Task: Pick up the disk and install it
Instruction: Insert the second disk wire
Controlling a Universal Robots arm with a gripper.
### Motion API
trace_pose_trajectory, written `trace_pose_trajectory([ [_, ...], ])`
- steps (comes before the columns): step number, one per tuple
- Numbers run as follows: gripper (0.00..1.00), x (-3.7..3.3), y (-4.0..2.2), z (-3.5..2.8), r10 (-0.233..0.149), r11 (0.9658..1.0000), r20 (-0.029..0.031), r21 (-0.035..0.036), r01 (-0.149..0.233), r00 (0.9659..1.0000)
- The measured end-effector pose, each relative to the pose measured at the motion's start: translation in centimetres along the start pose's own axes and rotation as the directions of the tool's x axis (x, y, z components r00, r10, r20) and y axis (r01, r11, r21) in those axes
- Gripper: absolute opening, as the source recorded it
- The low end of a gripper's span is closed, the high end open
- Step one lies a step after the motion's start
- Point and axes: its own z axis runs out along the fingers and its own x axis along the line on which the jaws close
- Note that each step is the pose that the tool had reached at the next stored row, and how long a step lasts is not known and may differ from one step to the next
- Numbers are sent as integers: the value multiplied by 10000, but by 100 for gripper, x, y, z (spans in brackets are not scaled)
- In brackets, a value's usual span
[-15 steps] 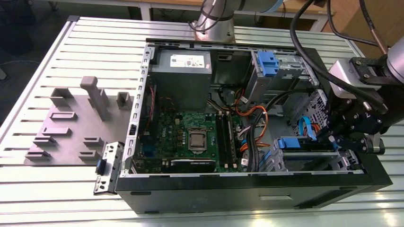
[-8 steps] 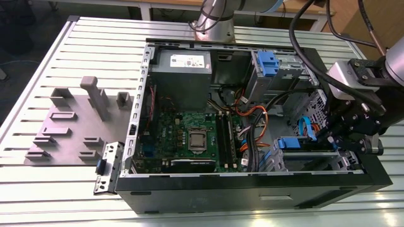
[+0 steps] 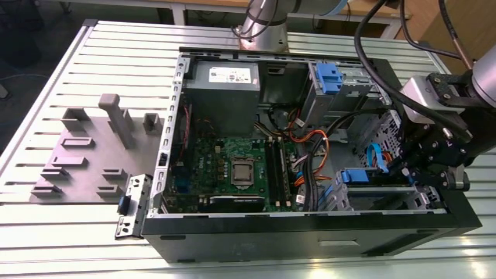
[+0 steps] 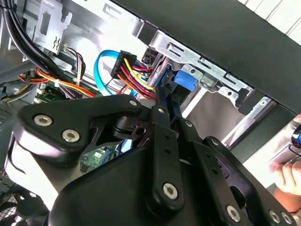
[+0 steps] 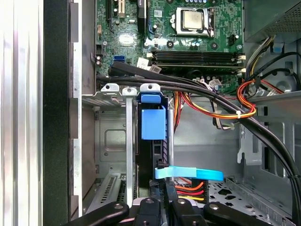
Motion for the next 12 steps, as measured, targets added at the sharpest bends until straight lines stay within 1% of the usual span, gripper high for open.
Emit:
trace_pose_trajectory([
  [8, 17, 0, 0, 5, 0, 10000, 4, 0, 0, 10000],
  [9, 29, 0, 0, 5, 0, 10000, 4, 0, 0, 10000],
  [11, 29, 0, 0, 4, 0, 10000, 3, 0, 0, 10000],
  [12, 36, 0, 0, 4, 1, 10000, 2, 0, -1, 10000],
])
